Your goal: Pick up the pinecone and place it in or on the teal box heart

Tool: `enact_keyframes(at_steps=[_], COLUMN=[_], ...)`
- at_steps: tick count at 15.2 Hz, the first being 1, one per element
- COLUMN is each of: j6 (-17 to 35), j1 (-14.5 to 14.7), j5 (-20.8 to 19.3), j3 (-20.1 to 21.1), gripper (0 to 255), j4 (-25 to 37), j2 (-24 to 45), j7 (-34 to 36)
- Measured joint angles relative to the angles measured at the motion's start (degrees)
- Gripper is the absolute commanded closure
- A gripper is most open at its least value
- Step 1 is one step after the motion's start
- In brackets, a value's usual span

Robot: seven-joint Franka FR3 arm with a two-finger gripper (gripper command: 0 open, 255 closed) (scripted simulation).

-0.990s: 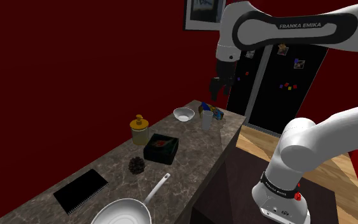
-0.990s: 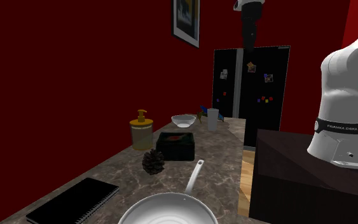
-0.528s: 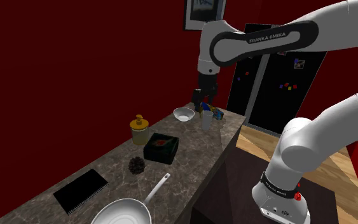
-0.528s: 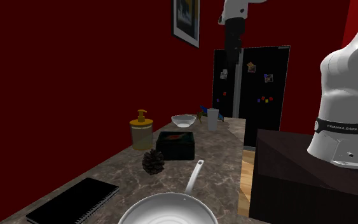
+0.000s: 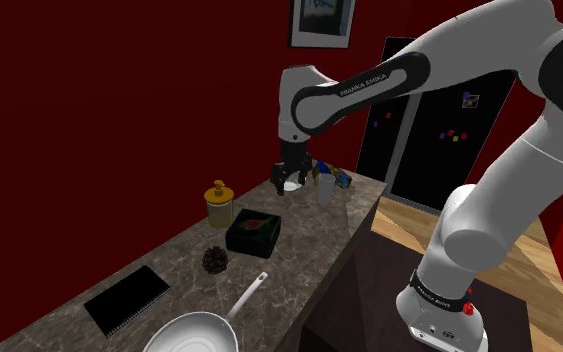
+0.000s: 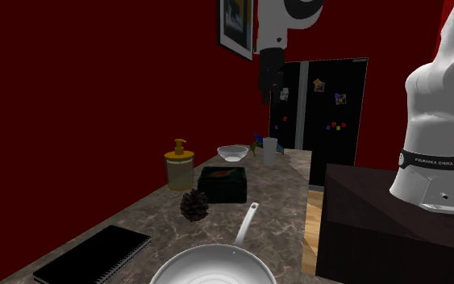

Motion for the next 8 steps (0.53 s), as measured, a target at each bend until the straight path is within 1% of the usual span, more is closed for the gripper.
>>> enact_keyframes(at_steps=[3,6,8], j6=[3.3,6.9,8.3], j1=[0.4,1.0,1.3], j5=[0.0,-0.3,-0.6], j3=[0.9,1.9,2.2], gripper=[0,0,0], j4=[2.5,6.3,8.8], j2=[6.1,13.8,17.9], j7=[1.3,3.0,3.8])
